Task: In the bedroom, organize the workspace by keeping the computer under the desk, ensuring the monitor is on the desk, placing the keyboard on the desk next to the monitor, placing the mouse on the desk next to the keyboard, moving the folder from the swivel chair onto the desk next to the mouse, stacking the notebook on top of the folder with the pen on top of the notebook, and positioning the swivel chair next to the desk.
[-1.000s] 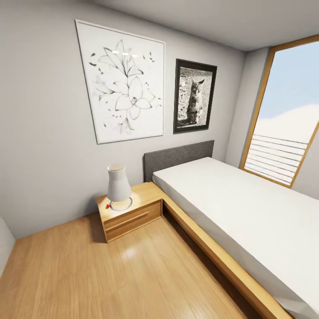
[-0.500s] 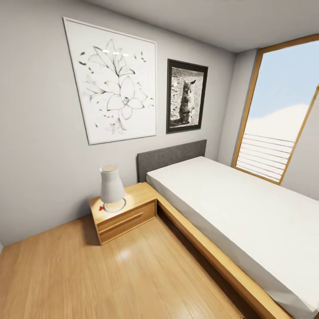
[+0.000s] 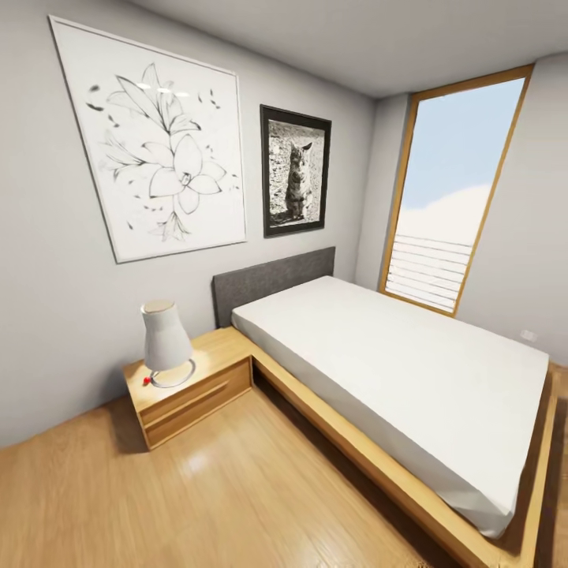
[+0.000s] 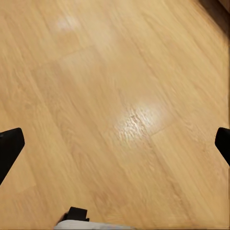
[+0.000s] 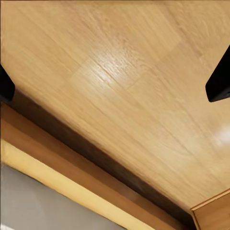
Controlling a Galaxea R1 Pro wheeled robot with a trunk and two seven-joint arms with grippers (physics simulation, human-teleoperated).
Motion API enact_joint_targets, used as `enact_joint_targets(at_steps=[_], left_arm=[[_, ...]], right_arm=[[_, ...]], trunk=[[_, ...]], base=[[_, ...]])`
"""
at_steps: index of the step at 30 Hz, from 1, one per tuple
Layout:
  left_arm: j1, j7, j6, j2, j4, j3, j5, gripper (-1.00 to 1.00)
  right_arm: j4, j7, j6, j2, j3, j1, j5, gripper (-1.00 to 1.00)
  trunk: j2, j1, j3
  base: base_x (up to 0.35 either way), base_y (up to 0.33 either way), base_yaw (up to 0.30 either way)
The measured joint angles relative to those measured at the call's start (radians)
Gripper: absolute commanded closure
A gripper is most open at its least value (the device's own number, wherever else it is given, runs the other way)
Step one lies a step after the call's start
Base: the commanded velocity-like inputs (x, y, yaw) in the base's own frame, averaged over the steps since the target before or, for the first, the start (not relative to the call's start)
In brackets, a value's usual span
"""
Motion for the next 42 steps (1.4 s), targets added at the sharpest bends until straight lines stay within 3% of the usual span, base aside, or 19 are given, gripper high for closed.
enact_joint_targets(at_steps=[13,27,31,36,39,42], left_arm=[[0.0,0.0,-0.001,-0.001,0.014,-0.001,-0.001,-1.0],[0.0,-0.001,-0.002,-0.001,0.014,-0.003,-0.002,-1.0],[0.0,0.0,-0.002,-0.001,0.014,-0.002,-0.002,-1.0],[0.0,0.0,-0.002,-0.001,0.014,-0.001,-0.001,-1.0],[0.0,0.0,-0.002,-0.001,0.014,-0.001,0.0,-1.0],[0.0,0.0,-0.002,-0.001,0.014,-0.001,0.0,-1.0]], right_arm=[[0.003,0.0,-0.003,-0.008,0.0,0.0,-0.002,-1.0],[0.001,0.002,-0.012,-0.005,0.005,0.0,0.003,-1.0],[0.005,0.001,-0.08,-0.003,0.004,0.0,0.003,-1.0],[0.049,-0.002,-0.246,-0.003,0.001,0.0,-0.001,-1.0],[0.087,-0.009,-0.257,-0.002,0.001,0.0,-0.003,-1.0],[0.104,-0.015,-0.21,-0.002,0.001,0.0,-0.004,-1.0]], trunk=[[0.0,0.0,0.0],[0.0,0.0,0.0],[0.0,0.0,0.0],[0.0,0.0,0.0],[0.0,0.0,0.0],[0.0,0.0,0.0]], base=[[0.0,0.0,-0.254],[0.0,0.0,-0.031],[0.0,0.0,-0.001],[0.0,0.0,0.0],[0.0,0.0,0.0],[0.0,0.0,0.0]])
